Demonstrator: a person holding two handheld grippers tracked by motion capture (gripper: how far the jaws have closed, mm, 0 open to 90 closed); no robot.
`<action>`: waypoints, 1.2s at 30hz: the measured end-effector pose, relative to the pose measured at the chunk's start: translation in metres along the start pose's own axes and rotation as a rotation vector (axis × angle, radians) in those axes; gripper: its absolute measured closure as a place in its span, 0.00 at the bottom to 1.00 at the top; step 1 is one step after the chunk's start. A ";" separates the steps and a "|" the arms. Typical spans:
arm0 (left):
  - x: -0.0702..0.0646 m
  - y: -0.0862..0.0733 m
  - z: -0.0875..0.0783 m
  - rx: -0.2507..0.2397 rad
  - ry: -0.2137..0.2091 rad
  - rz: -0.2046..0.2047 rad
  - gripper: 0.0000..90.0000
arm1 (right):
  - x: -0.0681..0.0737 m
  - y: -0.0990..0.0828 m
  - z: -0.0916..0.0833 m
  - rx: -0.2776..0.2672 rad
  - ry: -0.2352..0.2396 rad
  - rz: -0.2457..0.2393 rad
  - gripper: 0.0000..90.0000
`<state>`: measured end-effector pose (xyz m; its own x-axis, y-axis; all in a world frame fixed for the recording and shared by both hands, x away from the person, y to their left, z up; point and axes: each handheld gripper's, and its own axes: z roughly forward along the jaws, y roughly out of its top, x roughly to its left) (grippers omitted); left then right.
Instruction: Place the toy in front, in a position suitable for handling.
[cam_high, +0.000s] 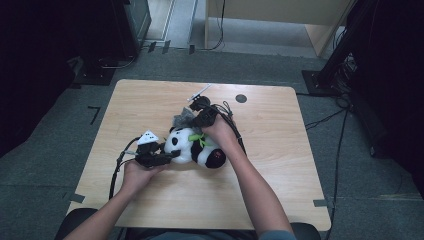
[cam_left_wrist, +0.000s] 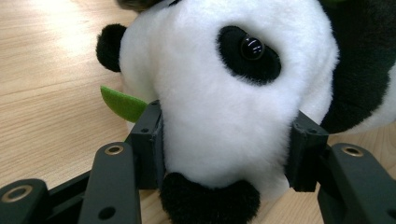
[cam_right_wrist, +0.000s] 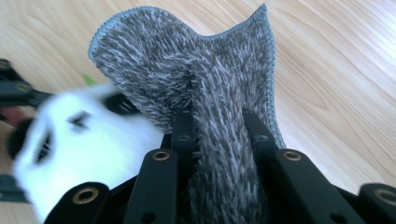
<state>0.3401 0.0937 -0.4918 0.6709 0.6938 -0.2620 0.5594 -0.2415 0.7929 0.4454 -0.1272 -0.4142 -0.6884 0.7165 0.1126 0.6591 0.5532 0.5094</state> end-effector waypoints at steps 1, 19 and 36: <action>0.000 0.000 0.000 -0.001 -0.001 -0.002 0.48 | -0.002 -0.001 -0.001 0.003 -0.004 0.001 0.80; 0.001 -0.001 0.000 -0.011 -0.008 0.002 0.47 | -0.039 -0.014 -0.028 -0.057 -0.134 0.063 0.80; 0.002 -0.001 -0.001 -0.039 -0.027 0.001 0.45 | 0.030 -0.001 -0.056 -0.193 0.043 -0.062 0.80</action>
<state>0.3401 0.0964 -0.4926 0.6849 0.6746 -0.2753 0.5392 -0.2151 0.8142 0.4068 -0.1301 -0.3634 -0.7407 0.6628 0.1103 0.5478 0.5007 0.6702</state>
